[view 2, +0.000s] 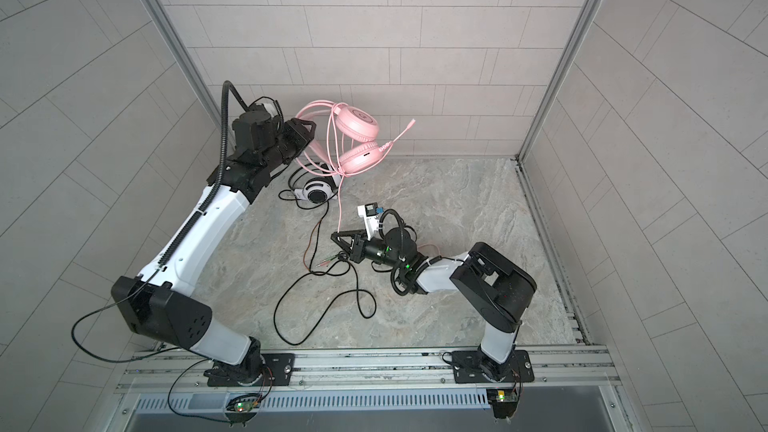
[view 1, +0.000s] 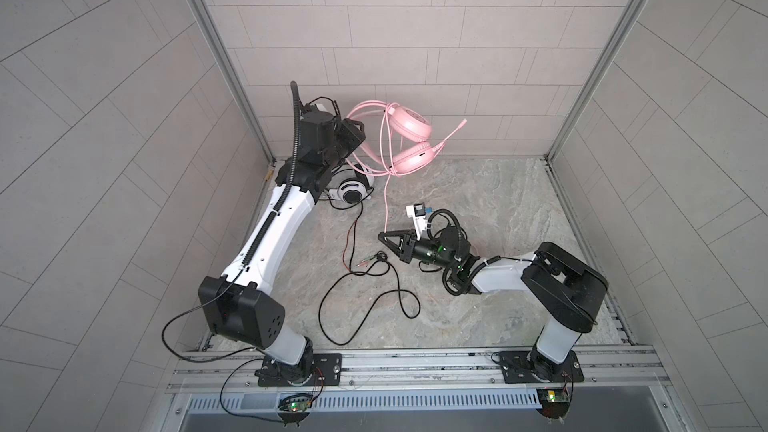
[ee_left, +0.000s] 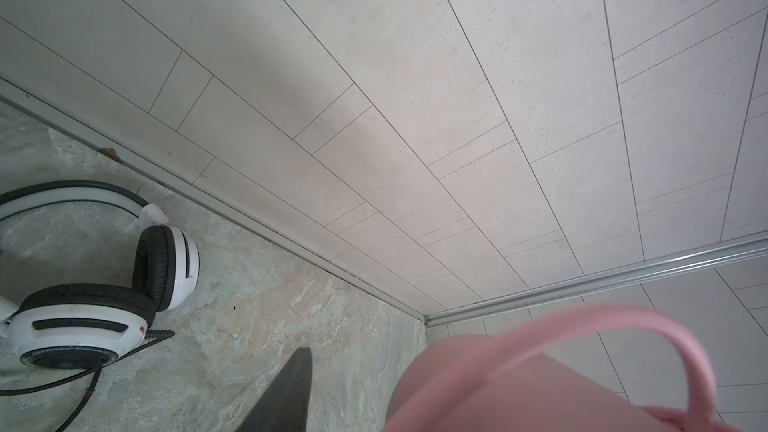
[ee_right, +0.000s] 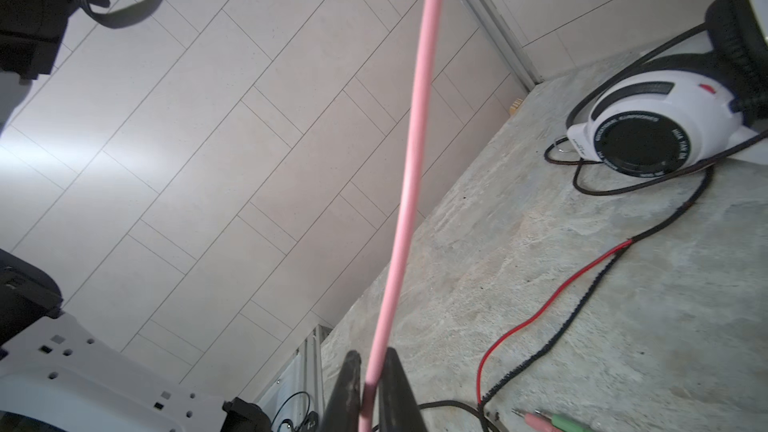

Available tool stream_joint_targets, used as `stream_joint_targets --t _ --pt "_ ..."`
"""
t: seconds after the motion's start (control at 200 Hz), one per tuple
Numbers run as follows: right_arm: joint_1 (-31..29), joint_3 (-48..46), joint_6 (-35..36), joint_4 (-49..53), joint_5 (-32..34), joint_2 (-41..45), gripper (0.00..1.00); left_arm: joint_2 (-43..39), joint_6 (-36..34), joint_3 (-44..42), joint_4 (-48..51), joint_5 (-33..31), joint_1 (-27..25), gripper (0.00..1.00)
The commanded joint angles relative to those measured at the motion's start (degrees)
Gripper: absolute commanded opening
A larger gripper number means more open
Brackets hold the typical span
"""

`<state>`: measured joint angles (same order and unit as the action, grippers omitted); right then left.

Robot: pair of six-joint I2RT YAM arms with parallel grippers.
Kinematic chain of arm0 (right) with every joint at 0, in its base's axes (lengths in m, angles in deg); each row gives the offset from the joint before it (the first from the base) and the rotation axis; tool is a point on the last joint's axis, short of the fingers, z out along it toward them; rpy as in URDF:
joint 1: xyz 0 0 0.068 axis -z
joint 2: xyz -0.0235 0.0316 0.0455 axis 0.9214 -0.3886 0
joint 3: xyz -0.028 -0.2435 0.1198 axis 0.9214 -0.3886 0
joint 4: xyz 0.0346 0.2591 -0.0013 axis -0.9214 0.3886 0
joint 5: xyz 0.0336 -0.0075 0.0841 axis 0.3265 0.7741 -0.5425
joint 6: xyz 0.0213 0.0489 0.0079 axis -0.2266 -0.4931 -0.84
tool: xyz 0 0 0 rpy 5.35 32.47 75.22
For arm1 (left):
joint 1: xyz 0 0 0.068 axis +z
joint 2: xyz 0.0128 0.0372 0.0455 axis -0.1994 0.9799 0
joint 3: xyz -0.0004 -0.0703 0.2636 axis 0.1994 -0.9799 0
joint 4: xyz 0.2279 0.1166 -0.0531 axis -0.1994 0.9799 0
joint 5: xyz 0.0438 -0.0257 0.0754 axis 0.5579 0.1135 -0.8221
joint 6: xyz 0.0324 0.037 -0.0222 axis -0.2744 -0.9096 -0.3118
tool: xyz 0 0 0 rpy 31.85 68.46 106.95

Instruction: Wrap the headphones

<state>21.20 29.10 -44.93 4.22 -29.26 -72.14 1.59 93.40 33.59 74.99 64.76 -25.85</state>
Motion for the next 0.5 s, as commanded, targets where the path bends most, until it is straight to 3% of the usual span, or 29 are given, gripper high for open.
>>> stream_joint_targets --t 0.0,0.185,0.34,0.495 --pt "-0.82 0.36 -2.40 -0.84 -2.43 4.75 0.12 -1.72 -0.65 2.10 -3.62 -2.27 -0.24 0.00" --pt "-1.39 1.11 3.75 14.62 -2.42 15.54 0.10 -0.37 -5.73 0.68 -1.74 -8.69 -0.23 0.00" --pt "-2.32 6.81 15.66 39.80 0.63 25.99 0.10 1.20 -8.53 -1.47 -0.87 -12.07 -0.42 0.00" --pt "-2.01 16.49 26.72 63.00 5.85 30.99 0.09 3.11 -14.65 -1.73 3.01 -14.60 -2.66 0.00"
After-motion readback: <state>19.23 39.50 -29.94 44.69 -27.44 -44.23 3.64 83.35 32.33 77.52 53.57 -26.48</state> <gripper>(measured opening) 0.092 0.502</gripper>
